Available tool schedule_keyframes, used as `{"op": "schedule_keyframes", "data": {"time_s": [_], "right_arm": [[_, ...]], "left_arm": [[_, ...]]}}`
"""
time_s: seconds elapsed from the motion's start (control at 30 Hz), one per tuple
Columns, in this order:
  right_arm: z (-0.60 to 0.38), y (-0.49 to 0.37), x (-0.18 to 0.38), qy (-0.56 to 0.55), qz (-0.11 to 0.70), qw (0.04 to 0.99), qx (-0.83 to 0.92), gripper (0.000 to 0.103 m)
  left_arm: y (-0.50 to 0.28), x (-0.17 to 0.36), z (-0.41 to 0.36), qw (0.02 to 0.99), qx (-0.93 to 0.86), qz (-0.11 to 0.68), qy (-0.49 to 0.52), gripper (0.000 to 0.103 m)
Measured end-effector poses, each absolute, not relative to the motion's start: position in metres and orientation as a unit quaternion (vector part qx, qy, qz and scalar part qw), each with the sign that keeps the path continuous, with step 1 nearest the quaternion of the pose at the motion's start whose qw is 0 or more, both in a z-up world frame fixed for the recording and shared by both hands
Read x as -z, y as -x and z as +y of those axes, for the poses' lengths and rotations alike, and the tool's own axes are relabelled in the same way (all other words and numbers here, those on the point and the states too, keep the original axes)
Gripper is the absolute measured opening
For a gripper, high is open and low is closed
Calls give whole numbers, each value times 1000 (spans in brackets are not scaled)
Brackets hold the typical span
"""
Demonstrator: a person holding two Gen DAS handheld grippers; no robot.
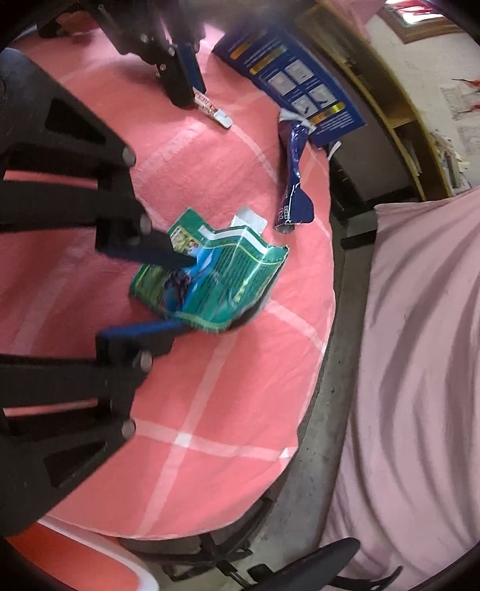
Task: Collect trash
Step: 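Lift the white tube and green packet off the table with both tools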
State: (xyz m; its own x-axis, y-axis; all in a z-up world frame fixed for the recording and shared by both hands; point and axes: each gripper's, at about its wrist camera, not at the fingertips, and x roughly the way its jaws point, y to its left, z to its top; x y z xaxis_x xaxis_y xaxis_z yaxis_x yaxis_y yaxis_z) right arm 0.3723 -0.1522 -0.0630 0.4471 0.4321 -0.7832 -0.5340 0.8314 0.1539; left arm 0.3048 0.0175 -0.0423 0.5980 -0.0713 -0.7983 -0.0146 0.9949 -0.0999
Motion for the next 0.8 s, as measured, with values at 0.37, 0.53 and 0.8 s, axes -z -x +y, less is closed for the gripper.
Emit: {"op": "schedule_keyframes", "data": {"time_s": [0.37,0.53,0.8], "right_arm": [[-163,-331,38,58,360,876,-317,19],[-178,-305,20,58,294,902,-311,19],[-218,-252,-6,47,145,950,-273,19]], "left_arm": [[-274,18,8,922,18,380,76,11],[-261,2,-3,935,28,344,86,11],[-244,-43,-47,967,59,239,65,11]]}}
